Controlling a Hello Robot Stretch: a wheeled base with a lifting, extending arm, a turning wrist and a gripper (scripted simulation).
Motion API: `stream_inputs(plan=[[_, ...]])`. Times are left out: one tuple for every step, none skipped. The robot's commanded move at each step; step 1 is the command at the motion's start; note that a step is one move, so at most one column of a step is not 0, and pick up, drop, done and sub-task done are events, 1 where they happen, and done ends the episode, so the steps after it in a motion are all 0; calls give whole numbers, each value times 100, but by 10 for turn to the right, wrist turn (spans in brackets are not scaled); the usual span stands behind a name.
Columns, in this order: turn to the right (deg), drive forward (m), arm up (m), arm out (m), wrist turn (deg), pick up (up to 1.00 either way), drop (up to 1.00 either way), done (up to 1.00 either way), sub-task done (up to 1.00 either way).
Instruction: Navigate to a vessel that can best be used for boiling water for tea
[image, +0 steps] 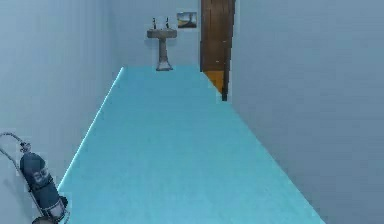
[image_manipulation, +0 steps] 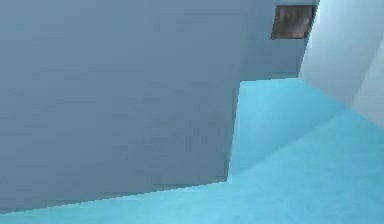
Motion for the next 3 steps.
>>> stream_inputs(plan=[[0,100,0,0,0,0,0,0,0],[0,100,0,0,0,0,0,0,0],[0,100,0,0,0,0,0,0,0]])
